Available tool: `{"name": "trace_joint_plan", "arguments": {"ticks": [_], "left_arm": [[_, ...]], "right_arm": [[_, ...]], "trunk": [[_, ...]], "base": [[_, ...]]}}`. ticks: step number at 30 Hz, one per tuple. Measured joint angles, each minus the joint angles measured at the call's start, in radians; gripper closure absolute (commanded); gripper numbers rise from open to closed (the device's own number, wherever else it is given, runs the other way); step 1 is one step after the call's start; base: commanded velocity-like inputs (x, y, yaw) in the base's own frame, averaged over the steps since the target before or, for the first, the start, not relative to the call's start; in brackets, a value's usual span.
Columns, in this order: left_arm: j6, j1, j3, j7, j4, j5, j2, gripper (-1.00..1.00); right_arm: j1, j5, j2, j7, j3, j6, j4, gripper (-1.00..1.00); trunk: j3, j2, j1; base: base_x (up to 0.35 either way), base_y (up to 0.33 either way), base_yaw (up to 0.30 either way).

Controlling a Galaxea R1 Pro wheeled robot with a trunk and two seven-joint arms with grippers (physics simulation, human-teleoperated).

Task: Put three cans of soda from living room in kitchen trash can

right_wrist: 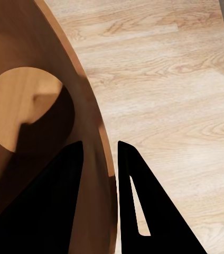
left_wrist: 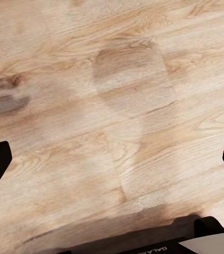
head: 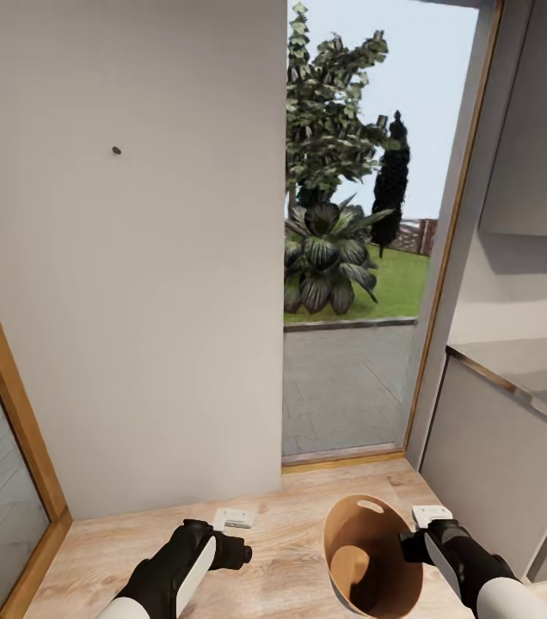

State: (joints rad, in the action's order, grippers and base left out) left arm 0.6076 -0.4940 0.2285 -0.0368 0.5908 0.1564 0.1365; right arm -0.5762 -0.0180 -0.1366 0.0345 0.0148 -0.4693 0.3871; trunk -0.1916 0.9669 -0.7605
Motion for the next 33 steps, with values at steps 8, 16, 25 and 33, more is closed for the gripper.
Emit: {"name": "trace_joint_plan", "arguments": {"ticks": [8, 16, 25, 33], "left_arm": [[0.0, 0.0, 0.0, 0.0, 0.0, 0.0, 0.0, -1.0], [0.0, 0.0, 0.0, 0.0, 0.0, 0.0, 0.001, -1.0], [0.0, 0.0, 0.0, 0.0, 0.0, 0.0, 0.001, -1.0], [-0.014, 0.0, 0.001, 0.0, -0.003, -0.001, 0.002, -1.0]], "right_arm": [[0.0, 0.0, 0.0, 0.0, 0.001, 0.0, 0.0, 1.0], [0.0, -0.001, 0.002, 0.0, 0.001, 0.0, 0.0, 1.0], [0.0, 0.001, 0.003, 0.0, 0.003, 0.0, -0.001, 1.0], [0.0, 0.0, 0.003, 0.0, 0.002, 0.0, 0.0, 1.0]], "trunk": [[0.0, 0.0, 0.0], [0.002, 0.0, 0.0], [0.008, 0.0, 0.0], [0.009, 0.0, 0.0]], "base": [[0.0, 0.0, 0.0], [0.0, -0.001, 0.017], [-0.036, -0.128, 0.195], [-0.007, -0.272, 0.272]]}}
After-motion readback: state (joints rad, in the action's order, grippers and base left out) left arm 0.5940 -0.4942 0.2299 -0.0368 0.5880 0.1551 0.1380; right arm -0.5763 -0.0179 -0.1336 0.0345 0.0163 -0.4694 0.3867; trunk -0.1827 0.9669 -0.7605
